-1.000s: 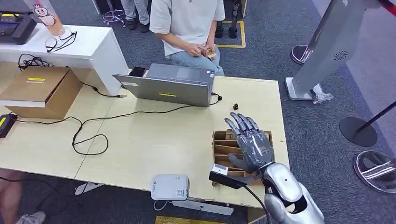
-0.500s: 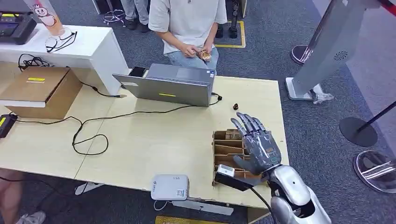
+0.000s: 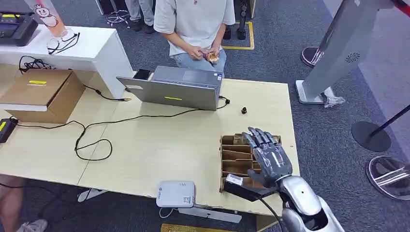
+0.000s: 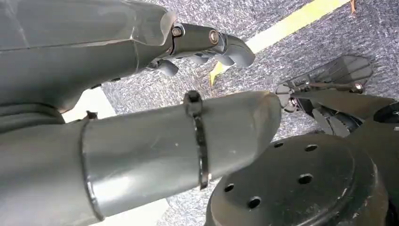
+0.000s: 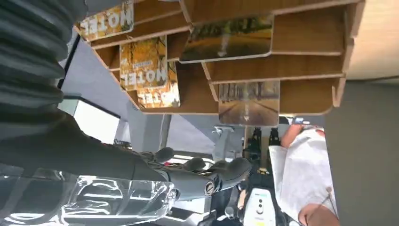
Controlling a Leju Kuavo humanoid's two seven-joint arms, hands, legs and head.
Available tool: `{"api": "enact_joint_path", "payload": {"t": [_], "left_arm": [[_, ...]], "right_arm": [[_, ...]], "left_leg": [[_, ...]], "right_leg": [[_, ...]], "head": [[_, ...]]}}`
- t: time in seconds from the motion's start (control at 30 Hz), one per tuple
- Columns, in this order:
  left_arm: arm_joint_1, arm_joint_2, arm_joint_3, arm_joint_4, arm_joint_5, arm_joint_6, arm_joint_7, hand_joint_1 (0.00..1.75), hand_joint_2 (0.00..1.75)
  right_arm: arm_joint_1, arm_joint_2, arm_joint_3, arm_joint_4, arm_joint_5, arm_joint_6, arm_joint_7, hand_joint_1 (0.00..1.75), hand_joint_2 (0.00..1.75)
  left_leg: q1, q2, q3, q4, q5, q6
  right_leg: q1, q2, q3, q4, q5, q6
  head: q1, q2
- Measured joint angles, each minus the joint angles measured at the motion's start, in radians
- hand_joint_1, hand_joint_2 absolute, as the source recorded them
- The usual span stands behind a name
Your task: Pass the card to the sensor for recognition and then transmit it.
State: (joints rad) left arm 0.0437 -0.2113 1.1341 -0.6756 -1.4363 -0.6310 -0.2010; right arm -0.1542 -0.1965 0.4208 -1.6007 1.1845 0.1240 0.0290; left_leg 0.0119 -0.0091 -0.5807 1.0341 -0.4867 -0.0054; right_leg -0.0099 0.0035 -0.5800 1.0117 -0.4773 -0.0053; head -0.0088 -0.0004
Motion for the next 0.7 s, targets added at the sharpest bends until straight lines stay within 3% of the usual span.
{"api": "enact_joint_path", "payload": {"t": [0.43, 0.5, 0.53, 0.63, 0.67, 0.7], "left_arm": [[0.0, -0.012, 0.016, -0.024, -0.006, -0.01, -0.004, 0.0, 0.0], [0.0, -0.014, 0.017, -0.027, -0.006, -0.013, -0.004, 0.0, 0.0], [0.0, -0.015, 0.018, -0.029, -0.006, -0.013, -0.005, 0.0, 0.0], [0.0, -0.018, 0.018, -0.035, -0.006, -0.017, -0.005, 0.0, 0.0], [0.001, -0.02, 0.019, -0.039, -0.006, -0.018, -0.005, 0.0, 0.0], [0.001, -0.021, 0.02, -0.041, -0.006, -0.021, -0.006, 0.0, 0.0]], "right_arm": [[0.005, -0.004, 0.0, 0.0, 0.002, 0.014, 0.01, 0.07, 1.75], [0.005, -0.006, 0.0, 0.0, 0.002, 0.014, 0.01, 0.33, 1.75], [0.005, -0.006, 0.0, 0.0, 0.002, 0.014, 0.01, 0.3, 1.75], [0.005, -0.006, 0.0, 0.0, 0.002, 0.015, 0.01, 0.4, 1.75], [0.005, -0.006, 0.001, 0.0, 0.002, 0.015, 0.01, 0.72, 1.75], [0.005, -0.006, 0.001, 0.0, 0.002, 0.015, 0.01, 0.8, 1.75]], "left_leg": [[0.0, 0.0, 0.0, 0.0, 0.0, 0.0], [0.0, 0.0, 0.0, 0.0, 0.0, 0.0], [0.0, 0.0, 0.0, 0.0, 0.0, 0.0], [0.0, 0.0, 0.0, 0.0, 0.0, 0.0], [0.0, 0.0, 0.0, 0.0, 0.0, 0.0], [0.0, 0.0, 0.0, 0.0, 0.0, 0.0]], "right_leg": [[0.0, 0.0, 0.0, 0.0, 0.0, 0.0], [0.0, 0.0, 0.0, 0.0, 0.0, 0.0], [0.0, 0.0, 0.0, 0.0, 0.0, 0.0], [0.0, 0.0, 0.0, 0.0, 0.0, 0.0], [0.0, 0.0, 0.0, 0.0, 0.0, 0.0], [0.0, 0.0, 0.0, 0.0, 0.0, 0.0]], "head": [[0.0, 0.0], [0.0, 0.0], [0.0, 0.0], [0.0, 0.0], [0.0, 0.0], [0.0, 0.0]]}}
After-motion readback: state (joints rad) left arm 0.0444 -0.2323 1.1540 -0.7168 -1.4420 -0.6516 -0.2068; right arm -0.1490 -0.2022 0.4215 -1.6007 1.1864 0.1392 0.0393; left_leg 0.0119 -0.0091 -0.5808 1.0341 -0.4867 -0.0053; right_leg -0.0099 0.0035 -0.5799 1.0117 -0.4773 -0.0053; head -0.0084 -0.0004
